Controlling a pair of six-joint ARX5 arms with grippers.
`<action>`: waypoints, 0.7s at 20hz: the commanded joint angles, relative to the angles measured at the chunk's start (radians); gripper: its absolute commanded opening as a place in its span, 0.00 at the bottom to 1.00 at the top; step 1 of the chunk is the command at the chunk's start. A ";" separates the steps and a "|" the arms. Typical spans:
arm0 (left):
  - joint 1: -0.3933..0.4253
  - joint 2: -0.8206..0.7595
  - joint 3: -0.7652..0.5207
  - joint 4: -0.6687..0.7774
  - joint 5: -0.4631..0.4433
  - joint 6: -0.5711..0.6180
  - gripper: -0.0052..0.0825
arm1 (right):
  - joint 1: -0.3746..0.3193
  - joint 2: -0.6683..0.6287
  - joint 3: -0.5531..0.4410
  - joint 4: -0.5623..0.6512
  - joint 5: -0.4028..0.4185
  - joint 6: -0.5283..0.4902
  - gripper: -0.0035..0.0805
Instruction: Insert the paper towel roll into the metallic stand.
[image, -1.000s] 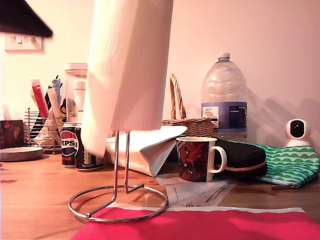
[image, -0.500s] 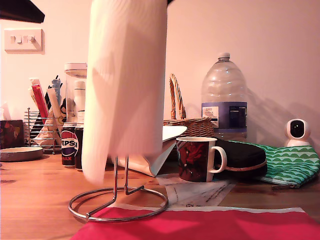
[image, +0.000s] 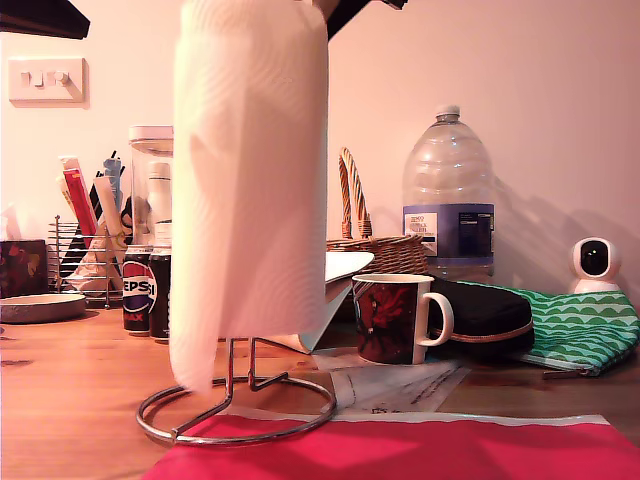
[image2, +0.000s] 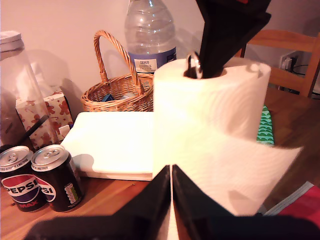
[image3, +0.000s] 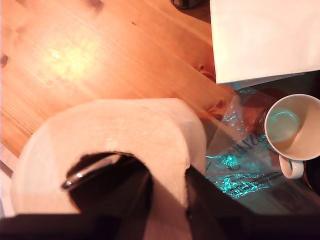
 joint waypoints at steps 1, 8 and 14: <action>0.001 -0.003 -0.018 0.007 0.002 -0.003 0.04 | 0.006 -0.004 -0.004 0.008 0.000 -0.002 0.28; 0.001 -0.003 -0.018 0.000 0.004 -0.003 0.04 | 0.006 -0.007 -0.003 0.008 0.000 -0.002 0.28; 0.001 -0.003 -0.018 0.001 0.005 -0.003 0.04 | 0.005 -0.069 -0.003 0.011 0.009 -0.054 0.03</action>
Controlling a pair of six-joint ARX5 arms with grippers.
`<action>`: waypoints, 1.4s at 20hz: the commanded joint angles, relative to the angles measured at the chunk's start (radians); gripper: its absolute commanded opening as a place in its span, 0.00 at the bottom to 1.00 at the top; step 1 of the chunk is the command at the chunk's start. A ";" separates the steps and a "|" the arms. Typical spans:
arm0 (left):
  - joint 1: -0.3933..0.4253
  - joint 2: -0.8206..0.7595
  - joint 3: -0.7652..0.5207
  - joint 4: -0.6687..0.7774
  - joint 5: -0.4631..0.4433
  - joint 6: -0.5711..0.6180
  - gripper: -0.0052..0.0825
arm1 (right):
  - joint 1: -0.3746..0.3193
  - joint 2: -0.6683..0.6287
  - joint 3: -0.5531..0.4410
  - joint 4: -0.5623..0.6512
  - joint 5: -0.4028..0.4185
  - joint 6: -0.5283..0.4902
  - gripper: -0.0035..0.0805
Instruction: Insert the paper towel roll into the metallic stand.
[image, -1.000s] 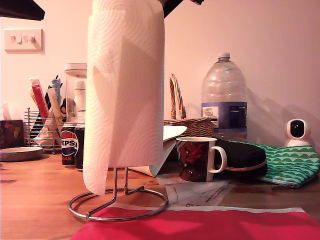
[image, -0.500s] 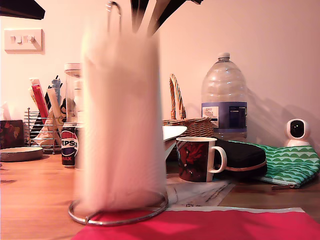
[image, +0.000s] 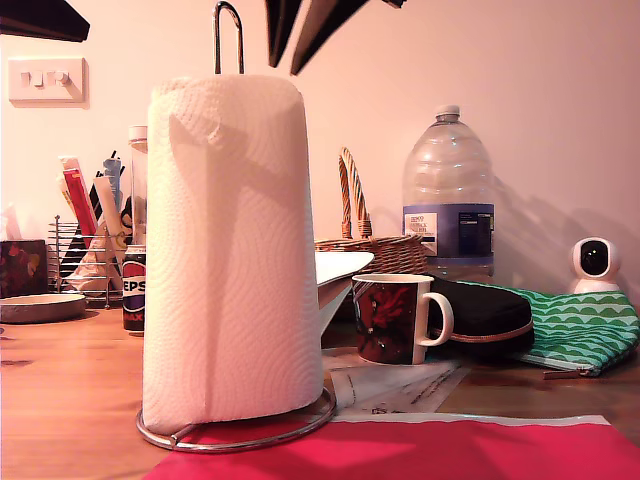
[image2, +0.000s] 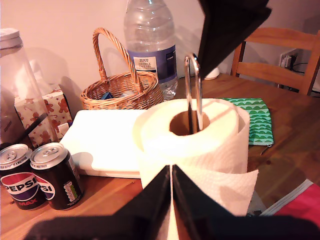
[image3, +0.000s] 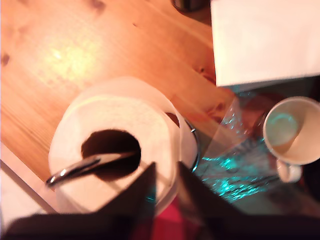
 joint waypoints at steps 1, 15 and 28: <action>0.001 -0.003 -0.018 0.008 0.003 -0.003 0.04 | 0.004 -0.072 -0.003 0.011 0.014 -0.027 0.03; 0.013 0.069 -0.018 -0.007 0.026 0.005 0.04 | 0.051 -0.167 -0.002 0.153 0.183 -0.121 0.03; 0.104 0.055 -0.018 0.027 0.087 0.023 0.04 | 0.151 -0.364 -0.149 0.186 0.377 -0.053 0.03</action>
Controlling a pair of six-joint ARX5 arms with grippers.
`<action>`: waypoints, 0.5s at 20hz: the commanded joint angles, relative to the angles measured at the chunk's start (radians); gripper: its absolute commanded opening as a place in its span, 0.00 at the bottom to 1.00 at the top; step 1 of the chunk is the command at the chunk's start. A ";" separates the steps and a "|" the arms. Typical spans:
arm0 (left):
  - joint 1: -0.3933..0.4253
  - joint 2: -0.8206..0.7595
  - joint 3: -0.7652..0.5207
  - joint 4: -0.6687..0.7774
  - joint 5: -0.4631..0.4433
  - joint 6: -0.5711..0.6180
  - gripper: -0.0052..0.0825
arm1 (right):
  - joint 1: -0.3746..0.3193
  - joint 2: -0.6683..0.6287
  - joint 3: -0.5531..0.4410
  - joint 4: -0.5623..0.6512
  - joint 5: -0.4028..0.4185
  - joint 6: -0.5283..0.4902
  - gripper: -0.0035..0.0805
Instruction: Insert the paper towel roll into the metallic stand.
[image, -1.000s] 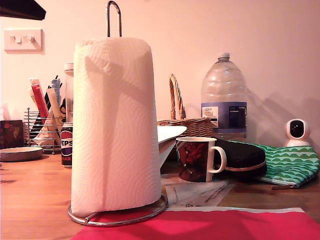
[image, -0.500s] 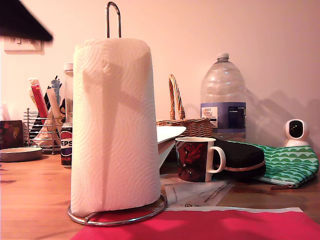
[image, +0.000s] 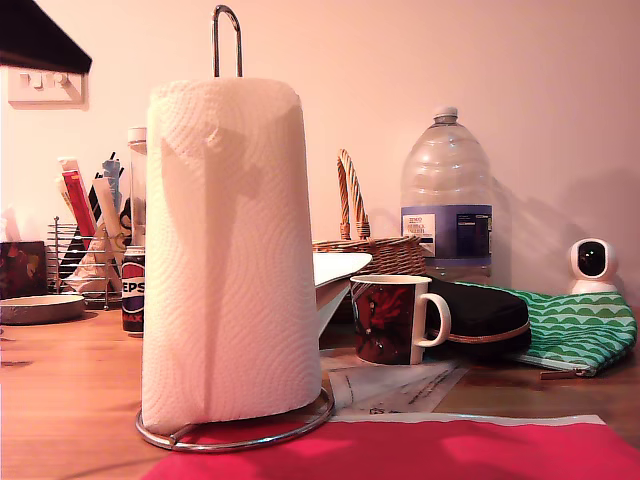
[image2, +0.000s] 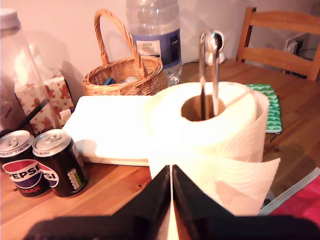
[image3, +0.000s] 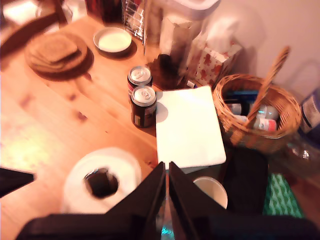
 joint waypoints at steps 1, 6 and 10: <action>0.004 -0.008 -0.017 0.011 0.002 0.001 0.04 | 0.026 -0.024 -0.120 0.040 0.048 0.021 0.03; 0.003 -0.072 -0.018 -0.005 0.020 0.001 0.04 | 0.080 -0.198 -0.457 0.233 0.102 0.002 0.03; 0.004 -0.143 -0.018 -0.032 0.018 0.001 0.04 | 0.056 -0.355 -0.733 0.443 0.094 -0.089 0.03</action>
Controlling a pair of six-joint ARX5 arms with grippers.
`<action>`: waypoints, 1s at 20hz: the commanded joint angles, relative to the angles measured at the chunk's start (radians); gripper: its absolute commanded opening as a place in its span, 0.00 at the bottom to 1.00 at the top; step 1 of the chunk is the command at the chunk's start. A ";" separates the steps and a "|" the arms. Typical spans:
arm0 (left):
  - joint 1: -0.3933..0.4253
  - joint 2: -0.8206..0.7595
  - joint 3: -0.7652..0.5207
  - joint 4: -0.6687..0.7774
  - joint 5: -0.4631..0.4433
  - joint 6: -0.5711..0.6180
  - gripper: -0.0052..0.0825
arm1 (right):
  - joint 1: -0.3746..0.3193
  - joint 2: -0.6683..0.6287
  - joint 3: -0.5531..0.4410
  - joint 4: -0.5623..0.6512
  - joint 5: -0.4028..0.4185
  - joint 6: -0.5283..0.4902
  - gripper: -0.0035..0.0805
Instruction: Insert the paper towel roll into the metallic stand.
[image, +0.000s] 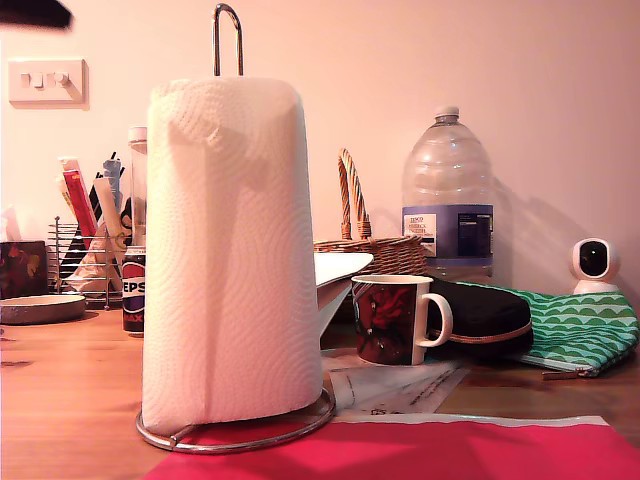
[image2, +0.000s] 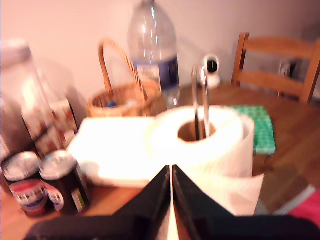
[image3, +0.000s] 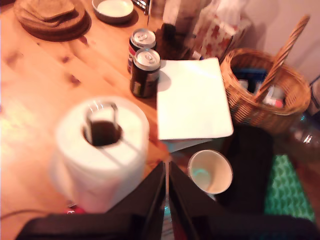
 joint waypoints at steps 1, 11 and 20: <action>0.004 -0.020 -0.018 -0.006 -0.006 0.001 0.04 | -0.039 -0.076 -0.113 0.086 -0.007 -0.031 0.03; 0.006 -0.038 -0.018 -0.020 -0.074 0.000 0.04 | -0.620 -0.312 -0.462 0.308 -0.478 -0.174 0.03; 0.004 -0.102 -0.018 -0.032 0.038 -0.127 0.04 | -0.753 -0.661 -0.801 0.333 -0.664 -0.171 0.03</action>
